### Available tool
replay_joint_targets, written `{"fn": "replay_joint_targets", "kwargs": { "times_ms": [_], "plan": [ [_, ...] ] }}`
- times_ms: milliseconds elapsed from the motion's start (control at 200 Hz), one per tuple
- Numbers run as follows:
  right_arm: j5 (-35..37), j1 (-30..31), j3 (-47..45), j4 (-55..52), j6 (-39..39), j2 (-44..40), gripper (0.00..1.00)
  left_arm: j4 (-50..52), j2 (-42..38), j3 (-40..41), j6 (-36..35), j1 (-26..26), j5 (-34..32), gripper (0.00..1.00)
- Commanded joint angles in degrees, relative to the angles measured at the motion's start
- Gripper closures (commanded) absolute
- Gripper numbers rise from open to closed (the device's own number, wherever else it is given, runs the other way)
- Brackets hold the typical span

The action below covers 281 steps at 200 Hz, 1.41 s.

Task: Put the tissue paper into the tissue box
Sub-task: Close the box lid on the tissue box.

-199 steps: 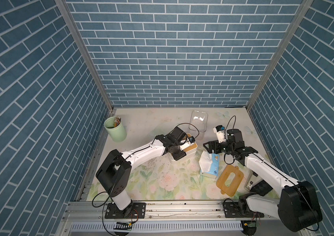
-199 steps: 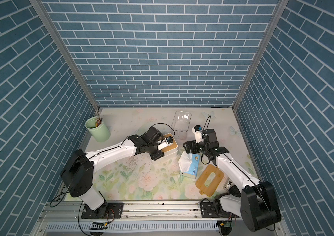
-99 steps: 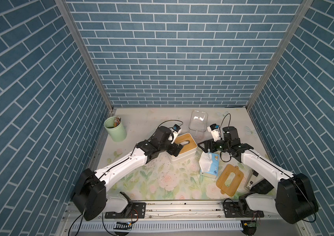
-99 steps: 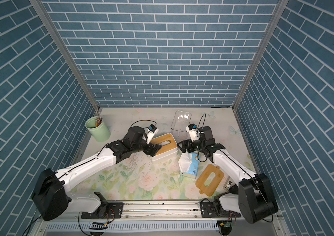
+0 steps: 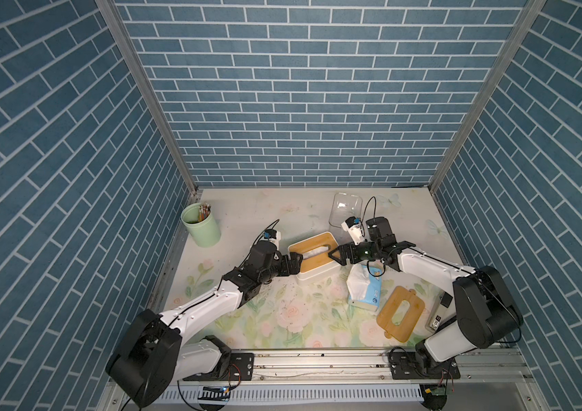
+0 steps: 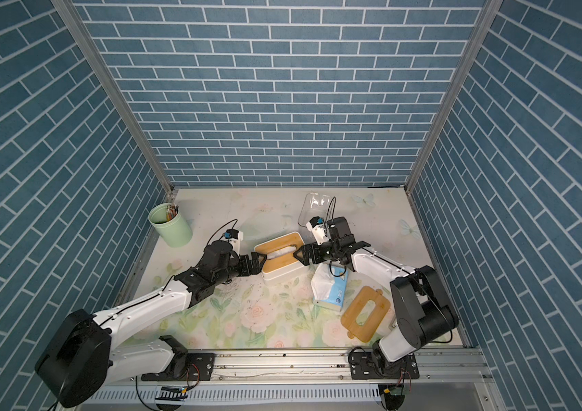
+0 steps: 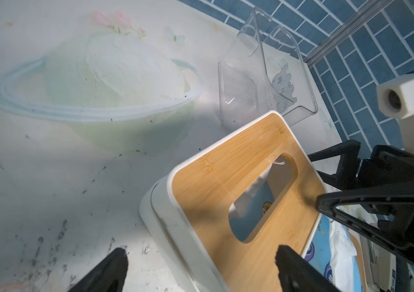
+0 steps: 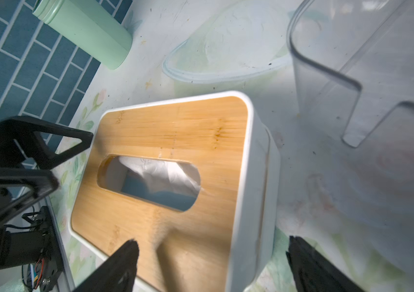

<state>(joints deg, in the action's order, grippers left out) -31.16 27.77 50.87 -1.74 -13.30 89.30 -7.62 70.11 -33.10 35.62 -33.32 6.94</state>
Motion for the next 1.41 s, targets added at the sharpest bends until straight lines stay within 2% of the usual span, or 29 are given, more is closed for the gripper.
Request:
{"fn": "replay_joint_targets", "kwargs": {
  "times_ms": [0,240,640,925,1040,1400],
  "plan": [
    [-3.3,0.4,0.6,2.8,-1.9,0.9,0.04,-5.7,-0.1,1.0,4.1,0.5,1.2,0.04],
    [-4.1,0.4,-0.9,4.1,-2.7,1.1,0.04,-12.7,3.1,6.0,6.9,2.1,8.1,0.10],
    [-3.9,0.4,-2.1,4.6,-3.2,1.7,0.04,-18.2,6.8,9.5,8.0,2.9,11.2,0.29],
    [-3.7,0.4,-2.6,3.2,-2.8,0.8,0.07,-18.5,7.8,9.3,6.7,4.2,11.6,0.30],
    [-4.3,0.6,-3.8,3.3,-3.3,0.1,0.09,-17.8,7.9,8.7,5.7,4.8,11.6,0.27],
    [-9.6,4.9,-11.8,10.6,-11.0,-7.2,0.18,-14.3,9.3,4.3,1.5,10.1,13.8,0.21]
  ]
}}
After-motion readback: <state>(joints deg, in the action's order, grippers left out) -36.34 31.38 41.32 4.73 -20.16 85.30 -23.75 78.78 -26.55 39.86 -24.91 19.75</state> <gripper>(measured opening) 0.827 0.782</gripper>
